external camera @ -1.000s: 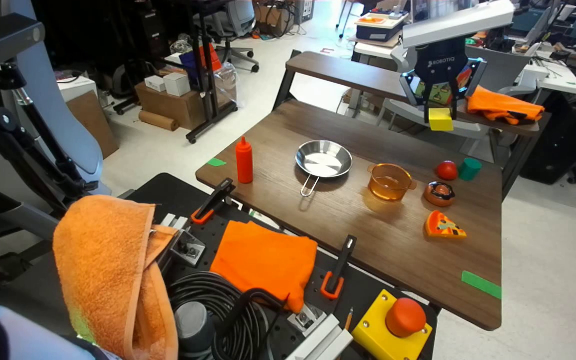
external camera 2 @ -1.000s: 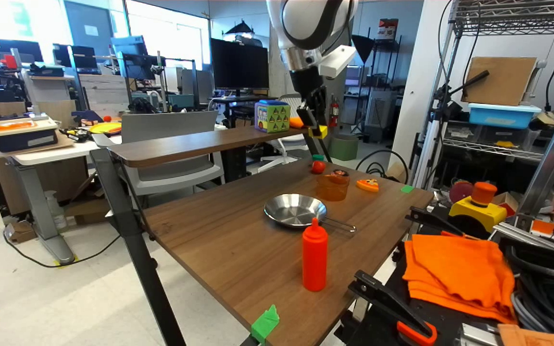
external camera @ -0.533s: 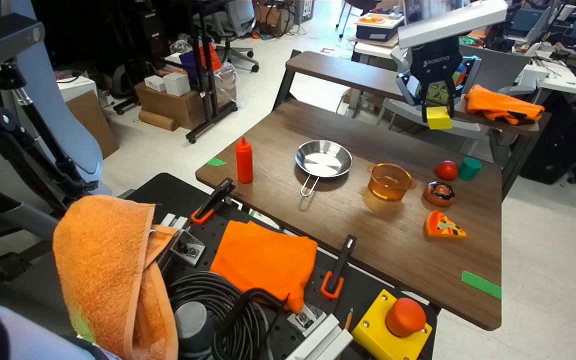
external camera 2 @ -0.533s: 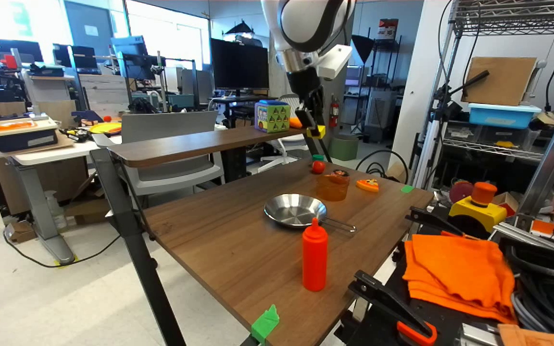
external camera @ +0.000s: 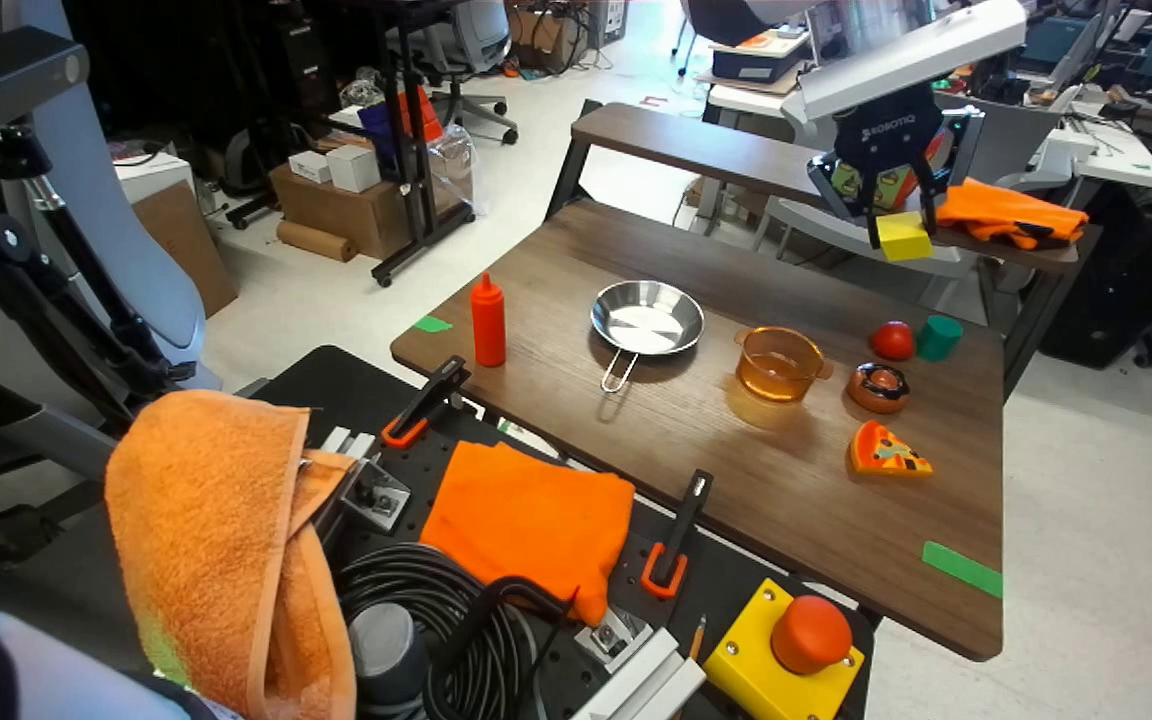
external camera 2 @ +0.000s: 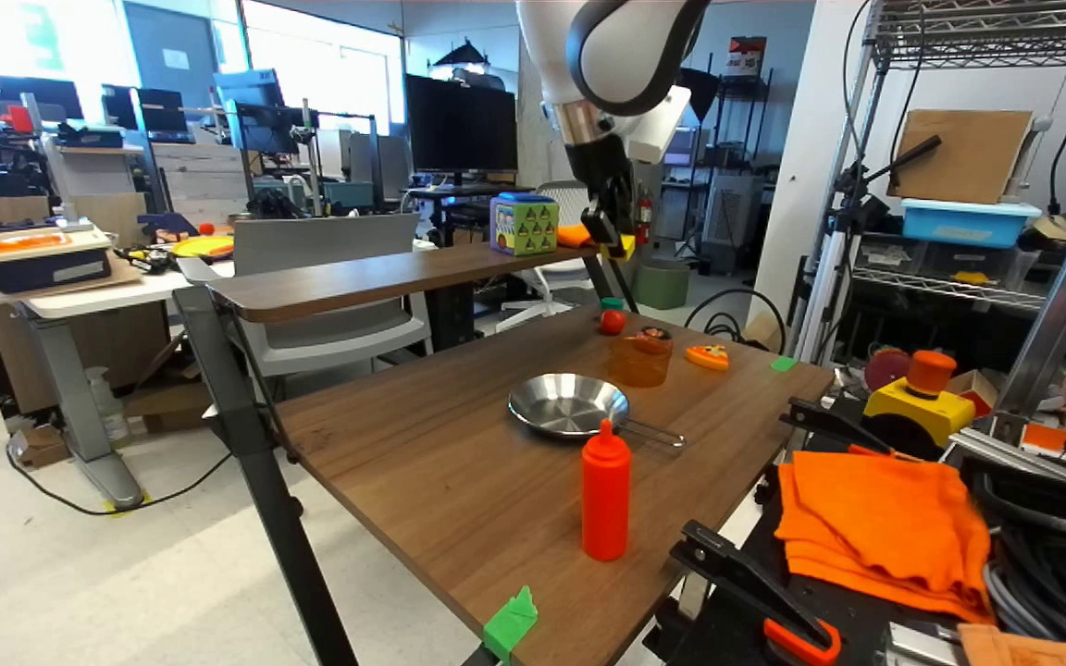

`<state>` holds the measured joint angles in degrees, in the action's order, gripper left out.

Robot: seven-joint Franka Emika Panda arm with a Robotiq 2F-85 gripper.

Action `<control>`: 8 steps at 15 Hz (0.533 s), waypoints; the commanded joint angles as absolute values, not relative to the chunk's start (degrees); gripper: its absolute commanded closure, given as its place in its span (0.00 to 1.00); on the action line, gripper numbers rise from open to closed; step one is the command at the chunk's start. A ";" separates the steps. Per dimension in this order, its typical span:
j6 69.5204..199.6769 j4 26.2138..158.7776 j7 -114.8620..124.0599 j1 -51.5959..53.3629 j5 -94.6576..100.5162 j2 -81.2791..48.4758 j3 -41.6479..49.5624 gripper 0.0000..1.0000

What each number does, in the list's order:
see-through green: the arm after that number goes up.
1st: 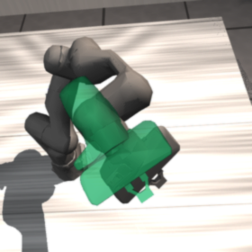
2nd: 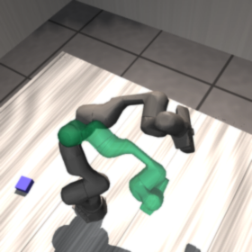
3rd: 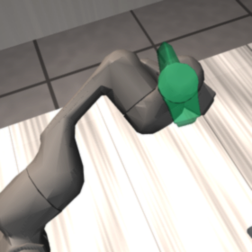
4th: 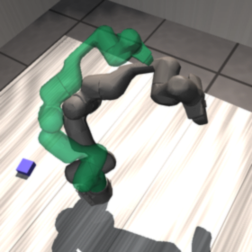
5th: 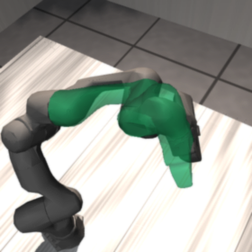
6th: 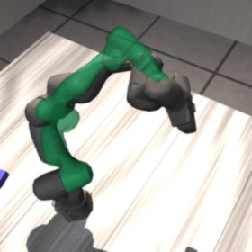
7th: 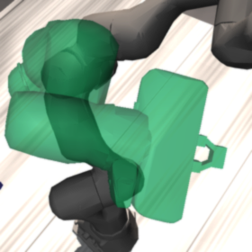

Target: Pick up the yellow object from the table and put it in the pot

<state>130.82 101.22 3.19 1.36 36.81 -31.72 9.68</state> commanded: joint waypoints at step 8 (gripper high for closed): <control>140.56 100.06 2.82 -2.43 24.37 -31.60 8.04 0.80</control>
<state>139.11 100.73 5.06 -1.38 27.89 -31.41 9.09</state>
